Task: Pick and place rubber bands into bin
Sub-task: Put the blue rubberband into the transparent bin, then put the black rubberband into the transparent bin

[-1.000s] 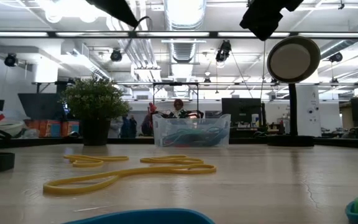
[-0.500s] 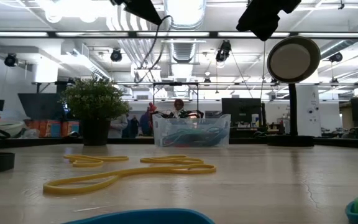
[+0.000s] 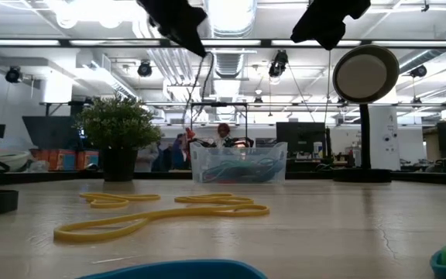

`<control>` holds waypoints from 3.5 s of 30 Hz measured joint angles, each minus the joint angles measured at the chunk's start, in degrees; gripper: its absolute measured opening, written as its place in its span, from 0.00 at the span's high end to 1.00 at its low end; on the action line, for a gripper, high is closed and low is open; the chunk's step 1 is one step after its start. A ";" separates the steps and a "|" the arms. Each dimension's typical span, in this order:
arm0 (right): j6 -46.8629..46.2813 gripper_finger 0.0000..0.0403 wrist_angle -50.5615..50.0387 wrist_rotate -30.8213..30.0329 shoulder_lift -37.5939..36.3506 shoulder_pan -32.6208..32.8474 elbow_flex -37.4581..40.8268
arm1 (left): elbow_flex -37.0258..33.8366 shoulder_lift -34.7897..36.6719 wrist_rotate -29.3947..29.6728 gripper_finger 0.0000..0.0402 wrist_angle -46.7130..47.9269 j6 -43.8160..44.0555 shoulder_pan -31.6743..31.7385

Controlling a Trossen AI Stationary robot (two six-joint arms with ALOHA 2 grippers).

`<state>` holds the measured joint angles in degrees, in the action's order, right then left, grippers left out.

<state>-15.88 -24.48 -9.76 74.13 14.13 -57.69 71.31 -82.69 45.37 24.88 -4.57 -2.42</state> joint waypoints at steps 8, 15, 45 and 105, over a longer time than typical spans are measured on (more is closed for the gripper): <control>0.02 0.85 -0.04 -0.94 0.00 0.00 0.34 | 1.22 -6.58 -3.40 1.00 -8.06 -7.15 4.74; -0.22 0.85 -0.05 -0.96 0.02 0.00 0.50 | 1.75 -11.01 -6.37 1.00 -10.90 -8.43 9.29; -0.86 0.85 0.01 -4.20 0.02 -0.15 0.61 | 2.27 -17.49 -15.94 0.97 -17.22 -12.36 14.47; 5.60 0.85 -0.08 5.92 0.03 -0.15 8.85 | -13.72 0.21 -39.34 0.77 18.21 32.55 -31.05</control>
<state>-10.28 -24.56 -3.84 74.16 13.98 -48.84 57.59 -82.48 6.03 43.09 27.98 -33.47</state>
